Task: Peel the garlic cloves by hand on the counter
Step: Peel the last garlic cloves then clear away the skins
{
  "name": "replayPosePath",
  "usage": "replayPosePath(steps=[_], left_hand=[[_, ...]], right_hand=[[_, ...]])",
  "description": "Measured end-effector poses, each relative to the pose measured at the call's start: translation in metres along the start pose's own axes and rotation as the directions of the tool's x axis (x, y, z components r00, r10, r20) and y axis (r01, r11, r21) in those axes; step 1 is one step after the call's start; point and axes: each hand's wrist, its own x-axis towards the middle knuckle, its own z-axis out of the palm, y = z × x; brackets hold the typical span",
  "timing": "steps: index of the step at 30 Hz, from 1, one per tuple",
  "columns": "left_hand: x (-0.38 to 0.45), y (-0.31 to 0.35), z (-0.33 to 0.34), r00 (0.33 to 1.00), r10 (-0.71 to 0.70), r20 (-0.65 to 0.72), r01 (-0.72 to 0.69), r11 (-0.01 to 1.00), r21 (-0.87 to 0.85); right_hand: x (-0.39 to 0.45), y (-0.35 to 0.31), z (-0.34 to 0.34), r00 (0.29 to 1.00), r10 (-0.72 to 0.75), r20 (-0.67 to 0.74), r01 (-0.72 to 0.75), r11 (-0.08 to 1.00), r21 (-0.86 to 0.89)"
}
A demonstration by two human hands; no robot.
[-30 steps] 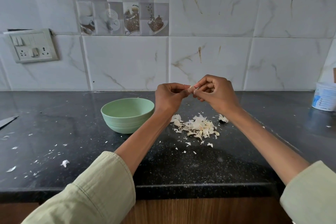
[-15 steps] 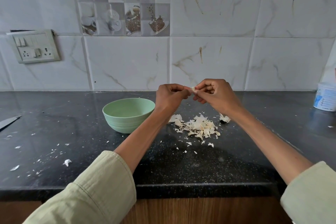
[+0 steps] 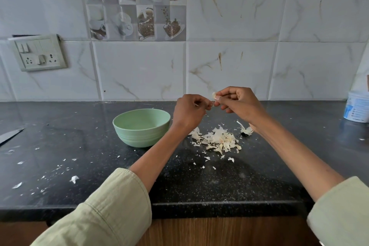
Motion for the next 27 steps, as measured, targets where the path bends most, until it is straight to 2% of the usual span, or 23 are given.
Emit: replayPosePath(steps=[3, 6, 12, 21, 23, 27], left_hand=[[-0.0005, 0.0004, -0.0026, 0.999, 0.011, -0.047, -0.011, 1.0, -0.008], [0.0009, 0.0003, -0.0047, 0.998, -0.004, -0.06, -0.002, 0.996, -0.088], [-0.0012, 0.0072, -0.0065, 0.999, -0.032, 0.033, 0.04, 0.956, -0.292], [-0.0003, 0.0062, -0.0079, 0.994, -0.067, 0.085, 0.098, 0.893, -0.439], [0.0001, 0.0053, -0.0075, 0.991, -0.094, 0.096, 0.129, 0.863, -0.488], [0.0004, 0.0062, -0.0055, 0.985, -0.103, 0.139, 0.164, 0.817, -0.553]], right_hand=[[-0.0007, -0.0013, 0.0, 1.0, -0.013, -0.016, 0.012, 1.0, -0.026], [-0.0003, -0.0016, 0.0005, 0.999, -0.018, -0.03, 0.017, 0.999, -0.036], [-0.0007, -0.0016, 0.0008, 1.0, -0.022, -0.019, 0.021, 0.999, -0.038], [-0.0023, -0.0036, -0.0049, 0.993, -0.101, 0.058, 0.105, 0.993, -0.06], [-0.0021, -0.0038, -0.004, 0.988, -0.147, 0.042, 0.15, 0.983, -0.101], [0.0003, -0.0019, -0.0011, 0.943, -0.327, -0.065, 0.296, 0.91, -0.289]])
